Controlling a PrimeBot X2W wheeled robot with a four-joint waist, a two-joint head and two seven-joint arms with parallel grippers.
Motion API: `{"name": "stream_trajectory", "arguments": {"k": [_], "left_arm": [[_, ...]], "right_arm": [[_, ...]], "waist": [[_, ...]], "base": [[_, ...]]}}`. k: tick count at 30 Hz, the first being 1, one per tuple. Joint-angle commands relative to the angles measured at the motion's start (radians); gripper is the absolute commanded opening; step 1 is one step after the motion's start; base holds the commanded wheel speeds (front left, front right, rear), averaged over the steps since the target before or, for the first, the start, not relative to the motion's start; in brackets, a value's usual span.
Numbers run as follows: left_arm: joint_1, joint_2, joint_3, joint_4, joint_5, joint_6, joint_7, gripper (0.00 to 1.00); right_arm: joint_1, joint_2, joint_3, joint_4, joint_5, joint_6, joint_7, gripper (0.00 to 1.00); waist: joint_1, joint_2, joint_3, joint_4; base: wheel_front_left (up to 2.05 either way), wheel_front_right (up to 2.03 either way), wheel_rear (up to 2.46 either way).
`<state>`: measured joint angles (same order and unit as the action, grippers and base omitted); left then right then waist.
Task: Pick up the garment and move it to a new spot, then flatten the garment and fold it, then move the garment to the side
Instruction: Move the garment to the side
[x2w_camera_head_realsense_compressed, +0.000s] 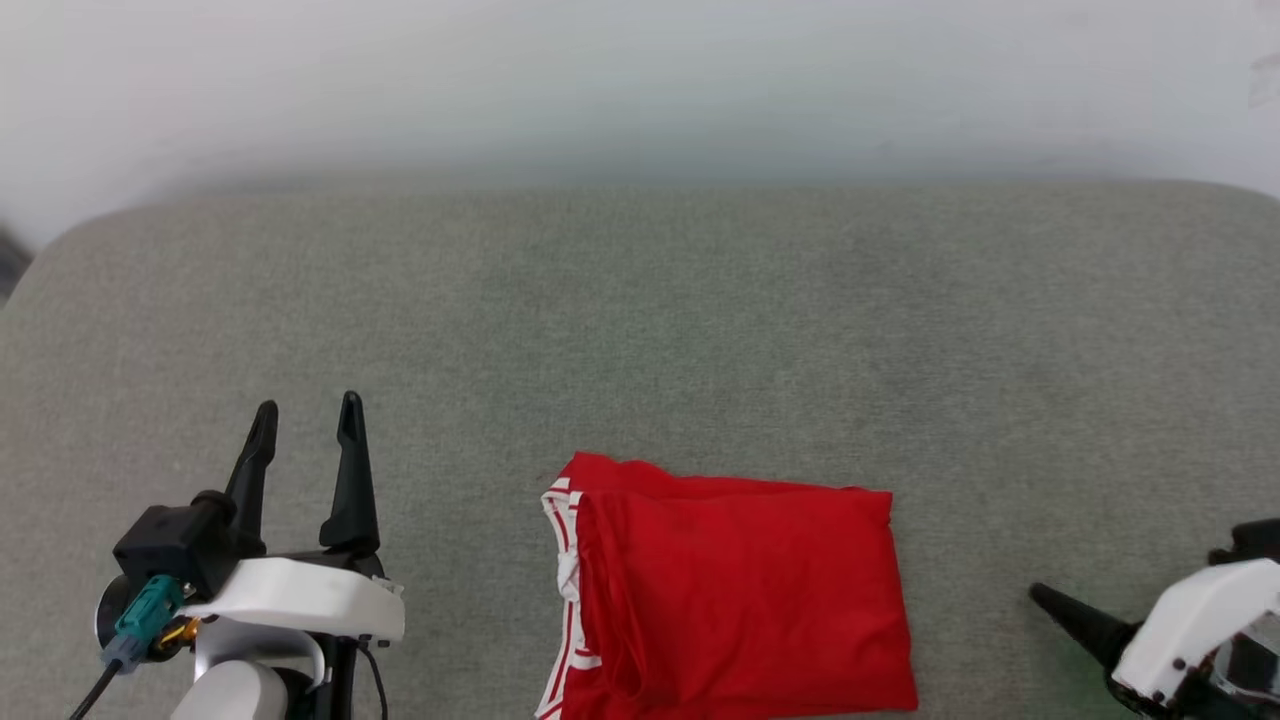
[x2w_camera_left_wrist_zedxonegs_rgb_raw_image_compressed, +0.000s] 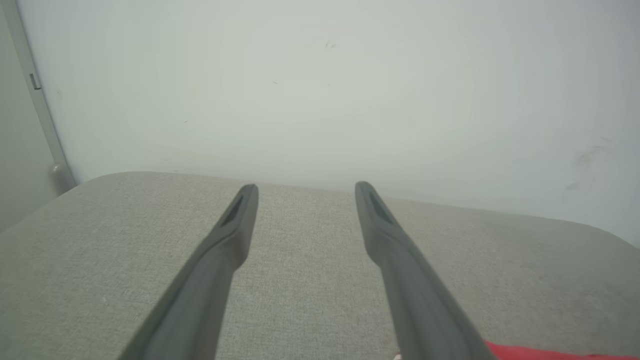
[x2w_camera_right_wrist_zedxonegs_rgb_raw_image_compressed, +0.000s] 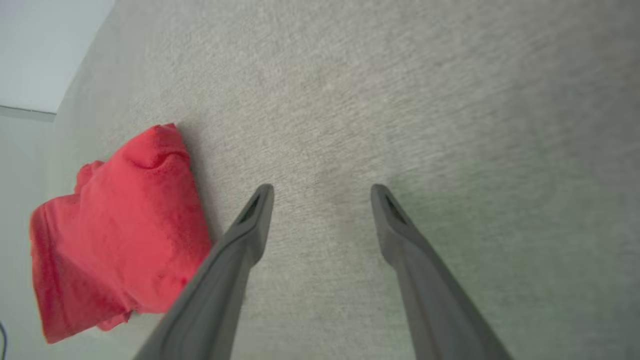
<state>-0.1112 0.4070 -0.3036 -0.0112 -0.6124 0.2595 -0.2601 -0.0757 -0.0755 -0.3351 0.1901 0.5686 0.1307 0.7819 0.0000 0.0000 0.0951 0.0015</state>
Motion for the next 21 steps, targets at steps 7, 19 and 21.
{"name": "stream_trajectory", "arguments": {"k": [7, 19, 21], "left_arm": [[-0.046, -0.047, 0.026, 0.012, 0.037, -0.049, -0.007, 1.00], [-0.067, -0.083, 0.037, 0.064, 0.074, -0.102, -0.007, 1.00], [-0.065, -0.086, 0.041, 0.071, 0.078, -0.109, -0.007, 1.00]], "right_arm": [[-0.094, 0.029, 0.039, 0.118, 0.216, 0.000, 0.232, 1.00], [-0.134, 0.034, 0.216, 0.251, 0.398, -0.001, 0.233, 1.00], [-0.138, 0.033, 0.218, 0.245, 0.394, -0.001, 0.218, 0.36]], "waist": [[0.0000, 0.0000, 0.081, 0.061], [0.0000, 0.0000, 0.090, 0.096], [0.0000, 0.0000, 0.083, 0.096]], "base": [[0.00, 0.00, 0.00], [0.00, 0.00, 0.00], [0.00, 0.00, 0.00]]}}
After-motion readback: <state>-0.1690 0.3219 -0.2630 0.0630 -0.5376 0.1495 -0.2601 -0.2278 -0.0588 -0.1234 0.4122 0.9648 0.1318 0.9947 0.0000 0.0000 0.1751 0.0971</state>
